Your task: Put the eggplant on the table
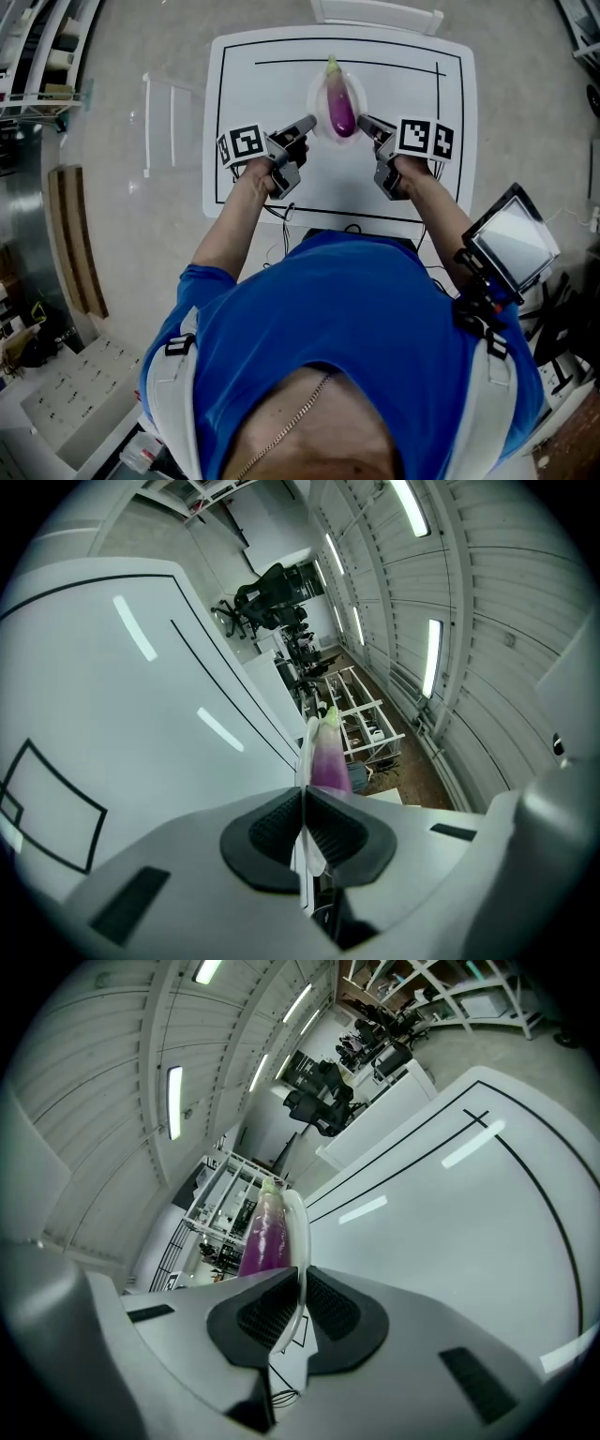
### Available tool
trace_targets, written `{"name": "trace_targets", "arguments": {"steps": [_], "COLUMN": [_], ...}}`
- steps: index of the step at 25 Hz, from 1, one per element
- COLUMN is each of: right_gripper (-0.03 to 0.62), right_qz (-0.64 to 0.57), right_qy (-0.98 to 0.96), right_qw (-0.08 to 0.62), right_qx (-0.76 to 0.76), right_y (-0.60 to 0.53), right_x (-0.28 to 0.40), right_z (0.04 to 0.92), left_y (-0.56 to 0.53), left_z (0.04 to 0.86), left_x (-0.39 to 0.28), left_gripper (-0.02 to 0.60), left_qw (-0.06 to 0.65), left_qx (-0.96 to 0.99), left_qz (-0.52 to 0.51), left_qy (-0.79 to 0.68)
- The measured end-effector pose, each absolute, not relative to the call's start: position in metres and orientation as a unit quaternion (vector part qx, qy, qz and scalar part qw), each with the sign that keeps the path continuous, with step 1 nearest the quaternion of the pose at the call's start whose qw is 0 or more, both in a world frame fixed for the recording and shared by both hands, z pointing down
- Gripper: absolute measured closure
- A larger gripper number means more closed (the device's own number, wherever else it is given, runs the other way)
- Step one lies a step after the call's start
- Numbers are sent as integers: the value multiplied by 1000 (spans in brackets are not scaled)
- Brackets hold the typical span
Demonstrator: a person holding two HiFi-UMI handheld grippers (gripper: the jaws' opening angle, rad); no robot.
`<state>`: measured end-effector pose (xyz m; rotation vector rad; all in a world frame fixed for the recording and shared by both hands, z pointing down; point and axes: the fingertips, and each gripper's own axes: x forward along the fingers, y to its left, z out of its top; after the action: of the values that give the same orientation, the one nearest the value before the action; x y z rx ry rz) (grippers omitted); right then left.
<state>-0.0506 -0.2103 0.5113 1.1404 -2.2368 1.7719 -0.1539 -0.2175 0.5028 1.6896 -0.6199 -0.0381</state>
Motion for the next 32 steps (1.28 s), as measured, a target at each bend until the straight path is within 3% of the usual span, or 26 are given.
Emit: {"name": "trace_targets", "arguments": {"steps": [11,18,32], "right_gripper": [566,566,565], "right_qz": [577,585,587], "right_qy": [-720,-715,-708], "right_qw": [39,50,59], "right_qx": [385,380,388], "right_y": [-229,-298,-312], "right_x": [-25,-42,-41], "right_z": [522,550,567], "left_y": [-240,-308,-325], "left_z": [515,542,558], "left_x": [-126,-143,-141], "left_gripper": [559,560,558], "left_qw": [623,624,618], "left_qx": [740,735,733], "left_qz": [11,22,46], "left_qy": [-255,-266,-279]}}
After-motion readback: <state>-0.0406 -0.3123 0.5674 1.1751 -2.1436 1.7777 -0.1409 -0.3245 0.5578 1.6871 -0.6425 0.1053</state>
